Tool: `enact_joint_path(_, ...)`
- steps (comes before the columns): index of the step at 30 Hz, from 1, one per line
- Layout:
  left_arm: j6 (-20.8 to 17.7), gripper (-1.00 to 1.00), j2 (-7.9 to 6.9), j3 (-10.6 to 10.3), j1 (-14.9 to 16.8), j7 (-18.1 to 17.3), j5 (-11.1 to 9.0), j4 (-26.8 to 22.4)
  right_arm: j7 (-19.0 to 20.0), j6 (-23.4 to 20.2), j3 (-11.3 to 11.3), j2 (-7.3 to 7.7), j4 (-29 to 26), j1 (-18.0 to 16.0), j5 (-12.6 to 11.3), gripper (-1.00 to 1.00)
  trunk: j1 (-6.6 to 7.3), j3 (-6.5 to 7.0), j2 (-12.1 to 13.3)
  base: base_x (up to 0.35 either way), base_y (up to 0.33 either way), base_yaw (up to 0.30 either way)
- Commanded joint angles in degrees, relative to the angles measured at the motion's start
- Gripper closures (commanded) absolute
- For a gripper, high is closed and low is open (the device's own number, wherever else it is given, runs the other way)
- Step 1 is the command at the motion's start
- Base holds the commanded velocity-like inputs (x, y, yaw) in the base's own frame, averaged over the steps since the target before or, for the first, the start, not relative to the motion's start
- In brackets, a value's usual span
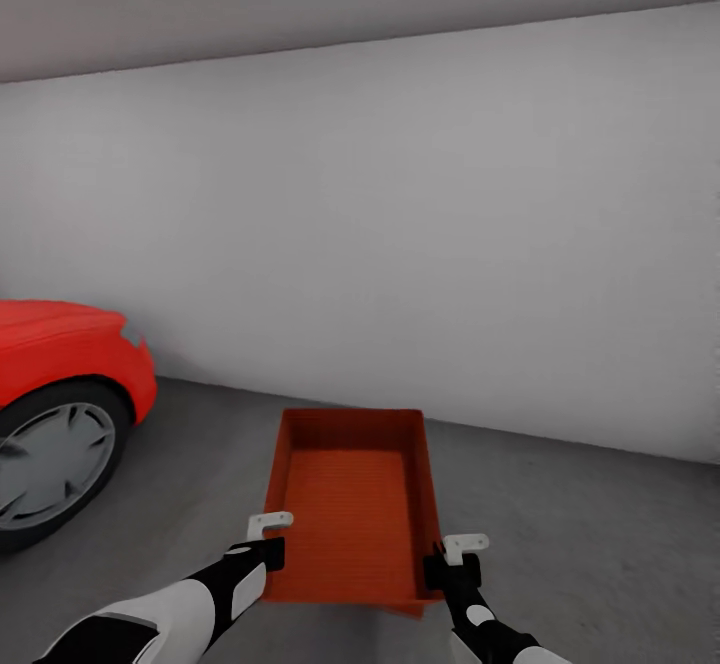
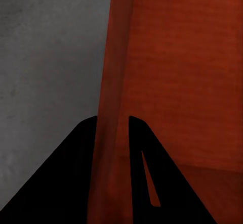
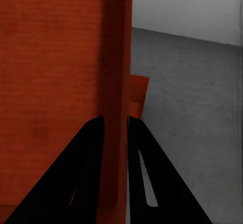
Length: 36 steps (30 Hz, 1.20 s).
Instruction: Move the two storage containers from the living room to the garage. In the garage, place one container on the floor and stack the other container on top of it (either order is fine).
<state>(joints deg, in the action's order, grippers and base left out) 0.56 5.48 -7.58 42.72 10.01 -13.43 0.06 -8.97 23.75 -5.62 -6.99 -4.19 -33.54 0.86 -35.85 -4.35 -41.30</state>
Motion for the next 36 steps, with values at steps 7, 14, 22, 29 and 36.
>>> enact_joint_path(7,-0.03,1.00,-0.56,2.75,0.08,0.27,-0.11,-0.14,-0.62,-0.02,0.34,0.57,0.06,-0.03,0.46,1.00,-0.05,-0.10,-0.08,0.316,0.187,-0.248)
enact_joint_path(14,-0.03,1.00,-0.56,2.75,0.08,0.27,-0.11,-0.14,-0.66,-0.02,0.34,0.57,0.06,-0.03,0.45,1.00,-0.05,-0.10,-0.08,0.311,0.194,-0.029)
enact_joint_path(22,-0.03,1.00,-0.54,2.75,0.08,0.27,-0.11,-0.14,-0.69,-0.09,0.34,0.57,0.06,-0.03,0.39,1.00,-0.05,-0.10,-0.08,0.307,0.205,-0.001)
enact_joint_path(29,0.10,1.00,-0.49,2.75,0.08,0.27,-0.10,-0.14,-0.72,-0.05,0.34,0.54,0.06,-0.03,0.45,1.00,-0.05,-0.10,-0.08,0.200,0.128,0.000)
enact_joint_path(36,0.07,1.00,-0.47,2.75,0.08,0.27,-0.11,-0.14,-0.77,-0.02,0.34,0.48,0.06,-0.03,0.49,1.00,-0.05,-0.10,-0.08,0.015,0.009,-0.061)
